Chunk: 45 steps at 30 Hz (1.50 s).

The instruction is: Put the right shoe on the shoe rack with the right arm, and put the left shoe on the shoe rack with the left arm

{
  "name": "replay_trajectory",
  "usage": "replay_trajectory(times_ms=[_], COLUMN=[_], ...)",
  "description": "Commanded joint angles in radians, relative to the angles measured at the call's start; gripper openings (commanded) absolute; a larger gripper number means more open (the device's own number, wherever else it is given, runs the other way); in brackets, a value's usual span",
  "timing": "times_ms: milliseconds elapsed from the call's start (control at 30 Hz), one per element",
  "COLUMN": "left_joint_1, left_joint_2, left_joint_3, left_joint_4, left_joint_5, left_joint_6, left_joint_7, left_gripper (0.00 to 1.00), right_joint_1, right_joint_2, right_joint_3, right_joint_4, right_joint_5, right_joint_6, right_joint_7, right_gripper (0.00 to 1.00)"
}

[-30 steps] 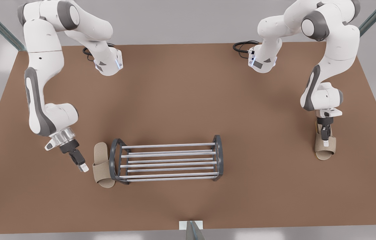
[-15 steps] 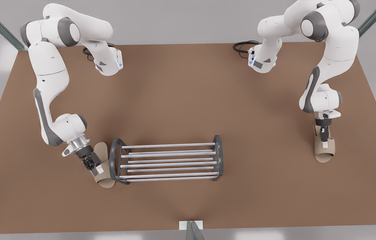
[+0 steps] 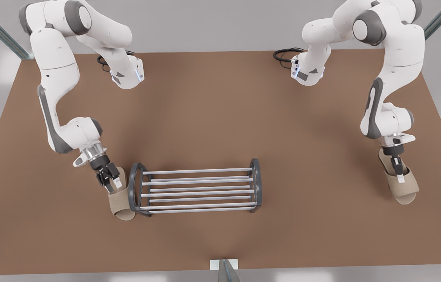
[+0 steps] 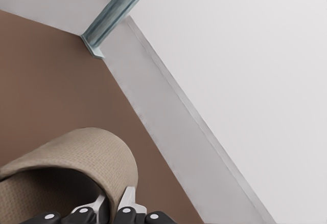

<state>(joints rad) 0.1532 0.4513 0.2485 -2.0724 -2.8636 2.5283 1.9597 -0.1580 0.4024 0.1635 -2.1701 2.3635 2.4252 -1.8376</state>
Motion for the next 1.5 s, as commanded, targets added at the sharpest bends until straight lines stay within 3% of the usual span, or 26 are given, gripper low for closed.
replay_trajectory(times_ms=[0, 67, 167, 200, 267, 400, 533, 633, 733, 867, 1000, 1033, 1067, 1100, 1200, 1267, 1300, 1333, 1433, 1467], left_joint_1=[-0.001, -0.012, -0.096, -0.135, -0.259, -0.316, -0.578, -0.845, -0.911, -0.916, -0.909, -0.911, -0.911, -0.909, -0.909, -0.922, -0.929, -0.931, -0.931, -0.931], left_joint_2=[-0.036, -0.131, -0.281, -0.31, -0.355, -0.33, -0.102, -0.003, 0.072, 0.19, 0.224, 0.222, 0.221, 0.221, 0.219, 0.21, 0.204, 0.196, 0.196, 0.196], left_joint_3=[-0.002, -0.07, -0.336, -0.359, -0.396, -0.606, -0.581, -0.35, -0.258, -0.204, -0.181, -0.181, -0.179, -0.178, -0.167, -0.158, -0.152, -0.152, -0.152, -0.152], left_joint_4=[0.008, 0.009, 0.012, 0.047, 0.178, 0.359, 0.646, 0.741, 0.802, 0.9, 0.937, 0.94, 0.952, 0.963, 0.962, 0.894, 0.876, 0.857, 0.857, 0.857], left_joint_5=[-0.01, -0.01, -0.016, -0.016, -0.019, -0.062, 0.027, 0.05, 0.053, 0.058, 0.055, 0.055, 0.055, 0.055, 0.056, 0.058, 0.058, 0.058, 0.058, 0.056], left_joint_6=[0.112, 0.202, 0.408, 0.42, 0.544, 0.747, 0.892, 0.928, 0.922, 0.891, 0.846, 0.849, 0.849, 0.849, 0.849, 0.853, 0.853, 0.856, 0.856, 0.854], left_joint_7=[-0.054, -0.278, -0.47, -0.548, -0.688, -0.74, -0.739, -0.754, -0.769, -0.78, -0.782, -0.785, -0.806, -0.82, -0.823, -0.82, -0.818, -0.82, -0.818, -0.818], left_gripper=[0.23, 0.22, 0.21, 0.21, 0.21, 0.21, 0.21, 0.21, 0.21, 0.21, 0.21, 0.34, 0.61, 0.98, 1.0, 1.0, 1.0, 1.0, 1.0, 1.0], right_joint_1=[-0.017, -0.067, -0.1, -0.1, -0.097, -0.089, -0.1, -0.1, -0.087, -0.092, -0.086, -0.086, -0.086, -0.086, -0.087, -0.086, -0.086, -0.087, -0.087, -0.087], right_joint_2=[-0.011, -0.011, 0.029, 0.044, 0.068, 0.108, 0.147, 0.159, 0.193, 0.22, 0.233, 0.249, 0.263, 0.28, 0.299, 0.299, 0.299, 0.297, 0.296, 0.296], right_joint_3=[-0.002, -0.004, -0.004, -0.002, 0.001, 0.002, 0.002, 0.03, 0.03, 0.031, 0.054, 0.056, 0.06, 0.06, 0.06, 0.06, 0.06, 0.06, 0.06, 0.06], right_joint_4=[-0.036, -0.063, -0.069, -0.066, -0.056, -0.033, 0.003, 0.029, 0.055, 0.089, 0.135, 0.141, 0.148, 0.153, 0.17, 0.179, 0.179, 0.179, 0.179, 0.181], right_joint_5=[0.033, 0.026, 0.023, 0.025, 0.025, 0.031, 0.029, 0.042, 0.042, 0.039, 0.036, 0.037, 0.037, 0.037, 0.036, 0.036, 0.036, 0.036, 0.036, 0.036], right_joint_6=[-0.127, -0.193, -0.233, -0.258, -0.275, -0.279, -0.268, -0.258, -0.256, -0.252, -0.213, -0.215, -0.213, -0.215, -0.216, -0.216, -0.216, -0.216, -0.216, -0.215], right_joint_7=[0.215, 0.219, 0.261, 0.267, 0.271, 0.268, 0.27, 0.27, 0.264, 0.258, 0.255, 0.233, 0.225, 0.218, 0.201, 0.199, 0.198, 0.198, 0.196, 0.196], right_gripper=[1.0, 1.0, 1.0, 1.0, 1.0, 1.0, 1.0, 1.0, 1.0, 1.0, 1.0, 1.0, 1.0, 1.0, 0.98, 0.92, 0.79, 0.58, 0.25, 0.21])
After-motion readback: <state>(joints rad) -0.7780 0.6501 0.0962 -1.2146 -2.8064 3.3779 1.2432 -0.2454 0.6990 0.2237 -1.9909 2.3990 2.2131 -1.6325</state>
